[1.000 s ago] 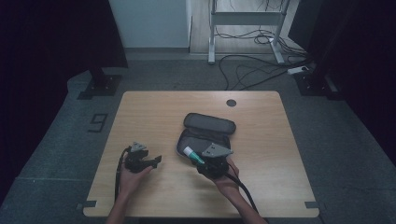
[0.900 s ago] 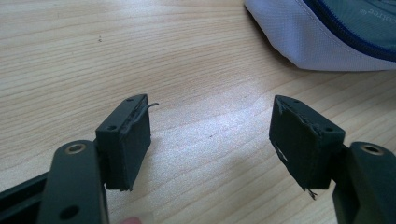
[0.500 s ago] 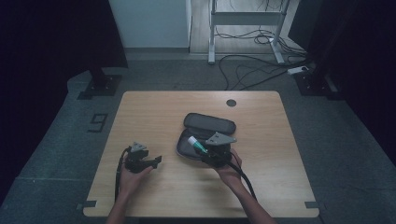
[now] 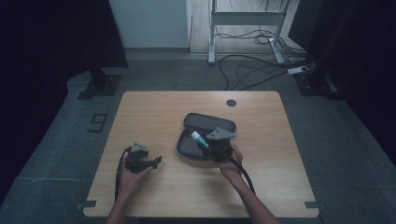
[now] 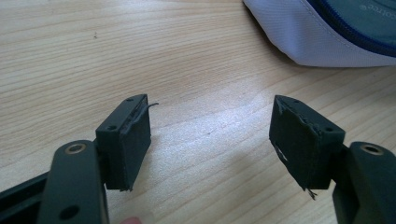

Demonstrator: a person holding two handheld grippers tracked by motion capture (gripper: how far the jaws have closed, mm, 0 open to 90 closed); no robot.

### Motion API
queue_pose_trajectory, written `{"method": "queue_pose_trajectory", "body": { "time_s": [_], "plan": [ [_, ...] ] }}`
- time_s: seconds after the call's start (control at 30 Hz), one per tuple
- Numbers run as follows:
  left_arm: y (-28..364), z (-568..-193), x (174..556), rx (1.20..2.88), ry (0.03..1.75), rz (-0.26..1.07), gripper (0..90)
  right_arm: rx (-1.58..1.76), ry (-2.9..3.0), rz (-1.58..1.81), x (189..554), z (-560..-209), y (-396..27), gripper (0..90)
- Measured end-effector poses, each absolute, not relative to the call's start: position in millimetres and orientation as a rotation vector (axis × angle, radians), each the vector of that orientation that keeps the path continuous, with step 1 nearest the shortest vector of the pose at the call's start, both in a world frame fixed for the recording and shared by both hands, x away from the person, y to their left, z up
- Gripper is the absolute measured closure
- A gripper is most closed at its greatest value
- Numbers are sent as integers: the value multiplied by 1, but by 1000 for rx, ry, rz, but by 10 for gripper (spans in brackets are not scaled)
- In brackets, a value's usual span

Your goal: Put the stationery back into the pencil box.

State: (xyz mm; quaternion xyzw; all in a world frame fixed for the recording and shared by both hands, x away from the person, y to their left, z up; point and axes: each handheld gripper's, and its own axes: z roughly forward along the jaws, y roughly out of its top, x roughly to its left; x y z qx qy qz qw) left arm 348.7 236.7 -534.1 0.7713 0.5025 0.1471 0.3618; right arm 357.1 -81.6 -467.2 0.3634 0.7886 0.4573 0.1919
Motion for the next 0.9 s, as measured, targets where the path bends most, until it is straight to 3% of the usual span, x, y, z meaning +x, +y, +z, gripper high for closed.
{"method": "queue_pose_trajectory", "body": {
  "time_s": [0.9],
  "plan": [
    [236,-535,349,1996,1292,373,296,1153,2237,1171,390,-494,-90,649]
  ]
}}
